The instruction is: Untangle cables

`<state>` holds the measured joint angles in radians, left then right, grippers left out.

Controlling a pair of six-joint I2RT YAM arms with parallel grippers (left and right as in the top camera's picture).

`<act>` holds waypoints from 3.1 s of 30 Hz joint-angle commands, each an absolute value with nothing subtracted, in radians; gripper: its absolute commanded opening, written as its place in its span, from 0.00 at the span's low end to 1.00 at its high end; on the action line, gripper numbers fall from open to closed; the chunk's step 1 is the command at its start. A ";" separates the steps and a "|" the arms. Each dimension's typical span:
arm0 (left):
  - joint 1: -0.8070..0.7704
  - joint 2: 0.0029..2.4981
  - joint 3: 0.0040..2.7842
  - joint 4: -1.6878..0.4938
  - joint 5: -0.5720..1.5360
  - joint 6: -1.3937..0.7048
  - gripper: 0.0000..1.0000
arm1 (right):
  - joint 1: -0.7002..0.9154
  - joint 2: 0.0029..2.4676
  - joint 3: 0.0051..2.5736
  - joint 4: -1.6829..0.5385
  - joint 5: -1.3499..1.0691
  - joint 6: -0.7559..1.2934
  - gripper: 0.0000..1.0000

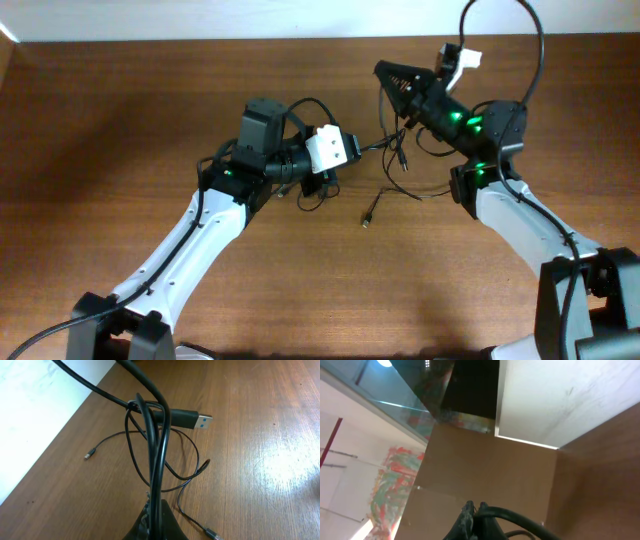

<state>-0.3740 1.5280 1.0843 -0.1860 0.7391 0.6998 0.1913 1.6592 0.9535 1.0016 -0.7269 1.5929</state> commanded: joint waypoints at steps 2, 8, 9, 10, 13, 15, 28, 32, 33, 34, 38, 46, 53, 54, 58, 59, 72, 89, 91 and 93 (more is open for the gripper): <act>-0.373 1.526 1.080 -0.176 0.735 0.708 0.00 | 0.205 1.644 0.967 1.060 -0.670 1.640 0.04; -0.373 1.526 1.080 -0.176 0.736 0.708 0.00 | 0.205 1.644 0.967 1.160 -0.599 1.684 0.04; -0.373 1.526 1.080 -0.177 0.736 0.708 0.00 | 0.205 1.644 0.967 1.160 -0.585 1.685 0.04; -0.373 1.526 1.080 -0.179 0.736 0.708 0.00 | 0.205 1.644 0.967 1.160 -0.570 1.689 0.04; -0.373 1.526 1.080 -0.196 0.740 0.708 0.00 | 0.205 1.644 0.967 1.129 -0.491 1.710 0.04; -0.373 1.526 1.080 -0.203 0.764 0.708 0.00 | 0.205 1.645 0.967 1.054 -0.437 1.710 0.04; -0.403 1.526 1.080 -0.210 0.789 0.708 0.00 | 0.201 1.645 0.967 0.696 -0.312 1.599 0.73; -0.403 1.526 1.080 -0.222 0.789 0.708 0.00 | 0.201 1.645 0.967 0.547 -0.274 1.564 0.93; -0.403 1.526 1.080 -0.222 0.789 0.708 0.00 | 0.201 1.645 0.967 0.513 -0.256 1.539 0.93; -0.403 1.526 1.080 -0.222 0.790 0.708 0.00 | 0.200 1.645 0.967 0.480 -0.239 1.512 0.94; -0.404 1.526 1.080 -0.222 0.797 0.703 0.00 | 0.201 1.645 0.967 0.370 -0.221 1.495 1.00; -0.403 1.526 1.080 -0.222 0.796 0.685 0.00 | 0.201 1.645 0.967 0.302 -0.190 1.420 0.99; -0.403 1.526 1.080 -0.221 0.796 0.665 0.00 | 0.201 1.645 0.967 0.492 -0.470 1.291 0.99; -0.403 1.526 1.080 -0.221 0.796 0.636 0.00 | 0.201 1.644 0.967 0.518 -0.528 1.290 0.99; -0.403 1.526 1.080 -0.224 0.796 0.612 0.00 | 0.201 1.644 0.967 0.513 -0.599 1.290 0.99; -0.403 1.526 1.080 -0.224 0.796 0.612 0.00 | 0.202 1.644 0.967 0.513 -0.610 1.290 0.99; -0.406 1.526 1.080 -0.225 0.793 0.612 0.00 | 0.204 1.642 0.967 0.522 -0.709 1.457 0.99; -0.405 1.526 1.080 -0.229 0.529 0.558 0.00 | 0.179 1.639 0.967 0.582 -0.887 1.399 0.99; -0.400 1.526 1.080 -0.217 0.472 0.521 0.00 | 0.161 1.639 0.967 0.556 -0.891 1.378 0.99; -0.385 1.526 1.080 -0.187 0.428 0.469 0.00 | 0.149 1.639 0.967 0.494 -0.890 1.331 0.99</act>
